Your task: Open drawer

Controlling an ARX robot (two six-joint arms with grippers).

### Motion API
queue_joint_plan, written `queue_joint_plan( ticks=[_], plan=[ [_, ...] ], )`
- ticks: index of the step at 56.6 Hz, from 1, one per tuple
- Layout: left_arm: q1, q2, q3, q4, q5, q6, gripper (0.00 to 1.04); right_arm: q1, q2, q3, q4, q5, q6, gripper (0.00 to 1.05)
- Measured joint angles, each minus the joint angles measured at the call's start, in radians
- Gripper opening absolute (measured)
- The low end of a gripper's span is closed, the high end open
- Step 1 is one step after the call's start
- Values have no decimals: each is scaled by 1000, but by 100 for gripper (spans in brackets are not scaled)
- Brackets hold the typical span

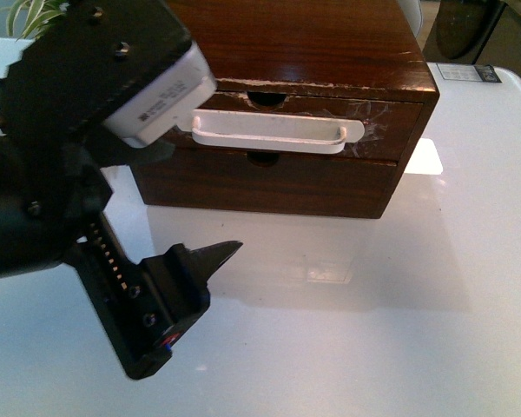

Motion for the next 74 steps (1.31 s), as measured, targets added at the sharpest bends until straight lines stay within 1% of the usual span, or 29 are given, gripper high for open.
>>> queue_joint_plan(
  ticks=[7, 21, 39, 51, 74],
  plan=[
    [-6, 100, 95, -11, -3, 106, 96, 23, 84, 10, 43, -13, -51, 96],
    [-7, 262, 248, -57, -4, 221, 96, 84, 237, 43, 112, -17, -92, 96],
    [18, 381, 386, -112, -13, 273, 96, 138, 372, 130, 137, -33, -139, 96],
    [43, 440, 475, -152, -11, 301, 96, 183, 401, 210, 95, -60, -158, 96],
    [55, 479, 531, -183, -6, 327, 96, 205, 447, 245, 95, -75, -161, 96]
  ],
)
